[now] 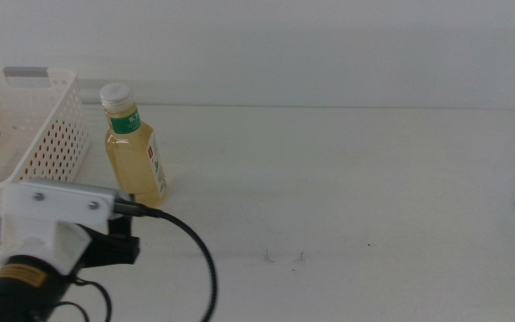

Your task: Use arms to grab the bottles and put them into the dustbin to the left of the table.

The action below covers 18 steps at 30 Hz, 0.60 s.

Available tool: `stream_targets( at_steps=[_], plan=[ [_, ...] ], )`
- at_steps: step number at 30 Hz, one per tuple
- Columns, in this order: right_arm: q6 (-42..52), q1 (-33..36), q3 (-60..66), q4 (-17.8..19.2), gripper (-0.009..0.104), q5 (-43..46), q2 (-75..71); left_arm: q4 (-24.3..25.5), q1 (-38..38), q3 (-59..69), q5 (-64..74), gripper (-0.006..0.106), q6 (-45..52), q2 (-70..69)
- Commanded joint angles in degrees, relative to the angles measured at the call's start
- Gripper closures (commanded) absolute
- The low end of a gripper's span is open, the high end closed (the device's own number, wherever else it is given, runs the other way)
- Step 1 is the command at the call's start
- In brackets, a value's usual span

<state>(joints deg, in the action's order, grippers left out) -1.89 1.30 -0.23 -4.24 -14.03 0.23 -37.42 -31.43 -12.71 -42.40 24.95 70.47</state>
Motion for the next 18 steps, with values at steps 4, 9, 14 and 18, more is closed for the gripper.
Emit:
stream_targets(
  at_steps=[4,9,14,18],
  plan=[
    [0.2,-0.3,0.2,0.6,0.002,0.5,-0.2,11.4,-0.4,0.0,-13.7,0.007,-11.9,12.0],
    [0.2,-0.3,0.2,0.6,0.002,0.5,-0.2,20.1,2.8,0.0,-22.6,0.007,-20.7,20.8],
    [0.2,-0.3,0.2,0.6,0.002,0.5,-0.2,28.3,9.9,-0.4,-27.6,0.007,-25.0,28.4],
    [0.2,-0.3,0.2,0.6,0.002,0.5,-0.2,34.0,15.0,-3.1,-27.6,0.007,-27.2,32.4]
  ],
)
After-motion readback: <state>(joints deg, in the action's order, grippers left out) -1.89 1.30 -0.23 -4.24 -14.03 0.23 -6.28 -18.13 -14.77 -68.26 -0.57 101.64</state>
